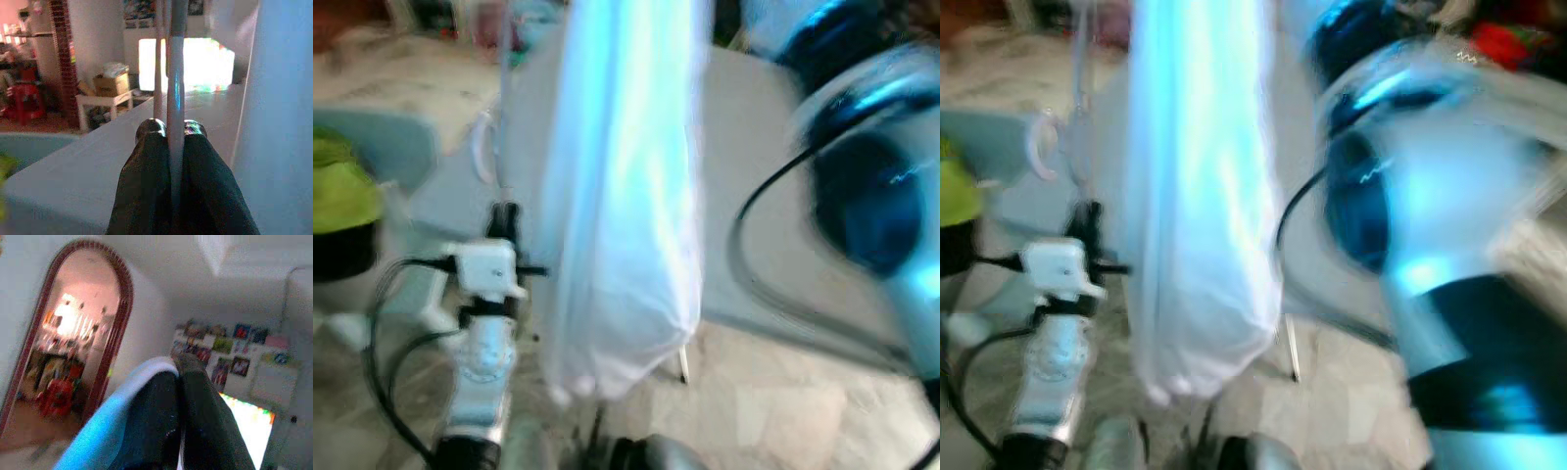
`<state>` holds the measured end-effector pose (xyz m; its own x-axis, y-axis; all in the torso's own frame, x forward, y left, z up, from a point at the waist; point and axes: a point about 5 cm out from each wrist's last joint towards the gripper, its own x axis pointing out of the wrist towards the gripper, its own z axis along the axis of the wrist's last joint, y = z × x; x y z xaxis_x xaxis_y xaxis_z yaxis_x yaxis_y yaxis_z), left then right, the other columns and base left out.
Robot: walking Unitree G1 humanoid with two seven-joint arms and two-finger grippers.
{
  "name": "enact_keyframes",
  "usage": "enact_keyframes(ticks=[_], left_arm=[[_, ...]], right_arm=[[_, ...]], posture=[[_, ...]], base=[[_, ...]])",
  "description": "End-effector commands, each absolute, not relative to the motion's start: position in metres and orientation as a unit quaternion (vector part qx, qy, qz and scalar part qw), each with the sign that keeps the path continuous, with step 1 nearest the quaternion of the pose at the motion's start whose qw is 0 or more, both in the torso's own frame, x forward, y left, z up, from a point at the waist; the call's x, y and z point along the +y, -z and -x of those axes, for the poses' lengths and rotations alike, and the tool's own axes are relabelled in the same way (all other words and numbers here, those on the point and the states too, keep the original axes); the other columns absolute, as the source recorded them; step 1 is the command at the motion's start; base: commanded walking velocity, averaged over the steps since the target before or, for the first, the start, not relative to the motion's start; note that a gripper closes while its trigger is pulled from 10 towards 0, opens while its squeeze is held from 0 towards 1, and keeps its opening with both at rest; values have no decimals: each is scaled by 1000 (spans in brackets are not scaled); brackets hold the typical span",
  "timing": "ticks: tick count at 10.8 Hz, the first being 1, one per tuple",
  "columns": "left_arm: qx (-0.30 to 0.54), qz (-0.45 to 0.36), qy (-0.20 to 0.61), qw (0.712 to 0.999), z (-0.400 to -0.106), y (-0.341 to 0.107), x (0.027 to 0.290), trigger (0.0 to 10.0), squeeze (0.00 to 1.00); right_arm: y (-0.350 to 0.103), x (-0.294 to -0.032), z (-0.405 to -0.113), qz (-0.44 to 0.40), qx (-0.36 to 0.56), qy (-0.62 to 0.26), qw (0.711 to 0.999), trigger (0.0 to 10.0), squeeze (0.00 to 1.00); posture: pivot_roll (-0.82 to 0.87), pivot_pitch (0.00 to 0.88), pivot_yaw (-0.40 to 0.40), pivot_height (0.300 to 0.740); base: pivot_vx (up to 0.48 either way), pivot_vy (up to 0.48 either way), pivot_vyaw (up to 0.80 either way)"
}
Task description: Hang hanger
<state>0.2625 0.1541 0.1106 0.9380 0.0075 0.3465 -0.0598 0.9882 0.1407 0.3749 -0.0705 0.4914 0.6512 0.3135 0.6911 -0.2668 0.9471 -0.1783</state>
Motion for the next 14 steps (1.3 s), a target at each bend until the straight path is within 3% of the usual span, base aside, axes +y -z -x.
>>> enact_keyframes(ticks=[1,3,5,6,8,10,12,14], left_arm=[[-134,-80,-18,987,-260,-97,155,10000,0],[-132,-81,-23,988,-258,-96,155,10000,0],[-125,-79,-25,989,-259,-94,153,10000,0],[-123,-79,-24,989,-259,-94,153,10000,0],[-122,-80,-23,989,-258,-94,153,10000,0],[-120,-79,-24,989,-257,-93,154,10000,0],[-118,-79,-17,990,-259,-93,151,10000,0],[-119,-79,-15,990,-261,-94,151,10000,0]], right_arm=[[-530,-76,-353,12,-446,-143,884,10000,0],[-534,-81,-350,26,-463,-136,876,10000,0],[-456,-78,-391,135,-352,-139,916,10000,0],[-412,-87,-409,202,-277,-110,933,10000,0],[-334,-126,-429,257,-127,-40,957,10000,0],[-279,-160,-431,242,-16,-7,970,10000,0],[-254,-176,-428,225,27,8,974,10000,0],[-285,-195,-428,179,-5,59,982,10000,0]], posture=[[209,117,-209,740],[207,124,-210,740],[201,135,-203,740],[199,136,-199,740],[202,142,-196,740],[195,141,-190,740],[188,140,-179,740],[188,138,-178,740]], base=[[352,0,0],[345,0,0],[0,0,0],[0,0,0],[0,0,0],[0,0,0],[0,0,0],[0,0,0]])
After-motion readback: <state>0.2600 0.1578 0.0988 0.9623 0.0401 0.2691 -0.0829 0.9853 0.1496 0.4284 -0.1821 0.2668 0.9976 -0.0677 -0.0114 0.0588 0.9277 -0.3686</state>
